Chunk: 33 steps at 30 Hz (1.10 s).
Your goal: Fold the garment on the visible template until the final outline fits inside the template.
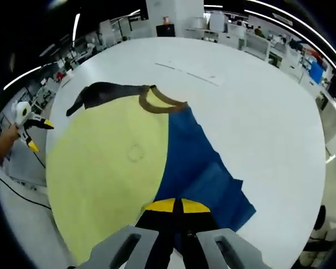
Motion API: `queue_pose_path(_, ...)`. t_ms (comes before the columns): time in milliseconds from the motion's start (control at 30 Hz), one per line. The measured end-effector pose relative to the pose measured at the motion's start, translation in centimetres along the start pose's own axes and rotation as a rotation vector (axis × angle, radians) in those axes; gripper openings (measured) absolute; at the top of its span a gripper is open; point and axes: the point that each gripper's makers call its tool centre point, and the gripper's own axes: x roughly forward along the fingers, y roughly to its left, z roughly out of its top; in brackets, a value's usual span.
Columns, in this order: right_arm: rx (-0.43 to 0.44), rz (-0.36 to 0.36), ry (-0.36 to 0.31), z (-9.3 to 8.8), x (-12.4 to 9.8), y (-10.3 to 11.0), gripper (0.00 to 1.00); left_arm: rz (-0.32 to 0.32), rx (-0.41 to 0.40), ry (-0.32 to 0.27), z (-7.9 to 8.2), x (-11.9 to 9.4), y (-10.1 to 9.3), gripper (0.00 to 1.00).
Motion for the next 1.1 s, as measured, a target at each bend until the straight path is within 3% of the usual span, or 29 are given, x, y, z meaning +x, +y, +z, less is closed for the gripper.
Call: queue_pose_path(1100,-0.058,0.102,0.012,6.1,4.3,7.9,0.0,-0.007,0.007,-0.015,-0.4,-0.8,1.2,0.58)
